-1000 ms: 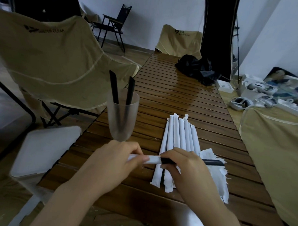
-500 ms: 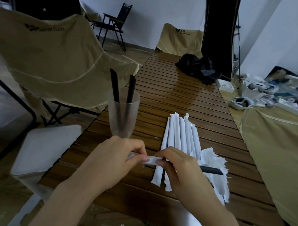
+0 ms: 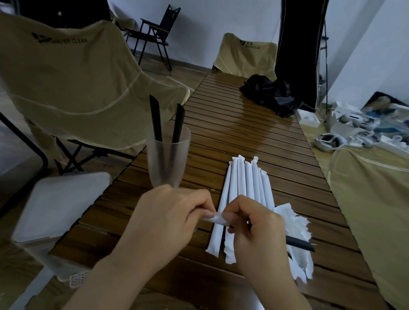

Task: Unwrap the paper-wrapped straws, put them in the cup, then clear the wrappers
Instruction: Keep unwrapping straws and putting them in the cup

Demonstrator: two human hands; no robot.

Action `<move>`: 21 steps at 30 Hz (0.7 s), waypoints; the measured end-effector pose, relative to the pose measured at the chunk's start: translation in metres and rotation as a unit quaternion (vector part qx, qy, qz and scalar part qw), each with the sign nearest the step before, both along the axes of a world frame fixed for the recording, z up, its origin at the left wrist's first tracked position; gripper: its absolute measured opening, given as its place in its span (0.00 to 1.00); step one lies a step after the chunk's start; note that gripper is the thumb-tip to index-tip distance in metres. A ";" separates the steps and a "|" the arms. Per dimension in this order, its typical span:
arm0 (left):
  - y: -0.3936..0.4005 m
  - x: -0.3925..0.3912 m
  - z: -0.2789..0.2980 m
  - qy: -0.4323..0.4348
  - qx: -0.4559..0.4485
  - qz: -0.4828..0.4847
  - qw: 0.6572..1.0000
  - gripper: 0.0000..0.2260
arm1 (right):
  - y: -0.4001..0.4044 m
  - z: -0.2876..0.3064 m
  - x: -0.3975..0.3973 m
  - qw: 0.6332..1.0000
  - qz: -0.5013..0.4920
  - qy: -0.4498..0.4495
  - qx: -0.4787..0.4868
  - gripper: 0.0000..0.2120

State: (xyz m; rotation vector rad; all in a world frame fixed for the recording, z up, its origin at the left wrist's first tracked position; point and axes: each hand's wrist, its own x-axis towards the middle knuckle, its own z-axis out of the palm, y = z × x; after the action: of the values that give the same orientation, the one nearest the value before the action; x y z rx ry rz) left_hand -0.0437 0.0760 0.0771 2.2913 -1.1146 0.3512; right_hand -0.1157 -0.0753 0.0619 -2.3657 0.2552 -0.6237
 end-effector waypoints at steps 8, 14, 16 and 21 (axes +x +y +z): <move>-0.014 -0.001 0.010 -0.124 -0.020 -0.091 0.988 0.11 | -0.013 0.017 -0.002 0.978 0.059 0.075 0.183 0.17; -0.006 0.002 -0.002 -0.025 0.002 -0.046 0.999 0.12 | -0.019 0.025 -0.003 0.984 0.087 0.114 0.102 0.07; -0.007 0.003 -0.001 -0.034 0.008 -0.047 0.998 0.12 | -0.016 0.027 -0.003 0.986 0.088 0.116 0.086 0.05; -0.015 -0.009 0.003 -0.037 -0.028 -0.009 0.999 0.10 | -0.016 0.025 -0.004 0.990 0.035 0.043 0.129 0.16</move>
State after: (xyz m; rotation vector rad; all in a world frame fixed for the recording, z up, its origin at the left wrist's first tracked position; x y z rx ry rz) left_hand -0.0527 0.0610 0.0805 2.2329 -1.1473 0.4587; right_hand -0.1194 -0.0916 0.0874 -2.1439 0.2721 -0.4277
